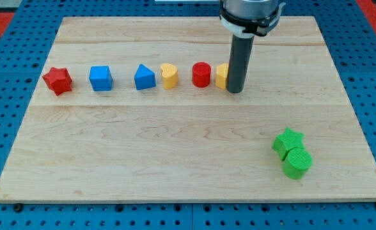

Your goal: Move the arm to the bottom left of the red star

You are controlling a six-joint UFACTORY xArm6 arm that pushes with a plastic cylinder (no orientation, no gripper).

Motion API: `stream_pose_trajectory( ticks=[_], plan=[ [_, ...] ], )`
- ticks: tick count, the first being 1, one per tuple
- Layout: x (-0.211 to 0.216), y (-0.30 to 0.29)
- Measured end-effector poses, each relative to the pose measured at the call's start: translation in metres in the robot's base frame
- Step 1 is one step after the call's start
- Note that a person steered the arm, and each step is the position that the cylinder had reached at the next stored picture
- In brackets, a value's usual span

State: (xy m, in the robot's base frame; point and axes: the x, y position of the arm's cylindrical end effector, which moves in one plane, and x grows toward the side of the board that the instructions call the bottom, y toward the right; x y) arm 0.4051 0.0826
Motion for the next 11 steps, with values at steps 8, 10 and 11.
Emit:
stream_pose_trajectory(
  ticks=[8,10,11],
  plan=[
    [0.022,-0.358],
    [0.005,-0.357],
    [0.005,-0.357]
  ],
)
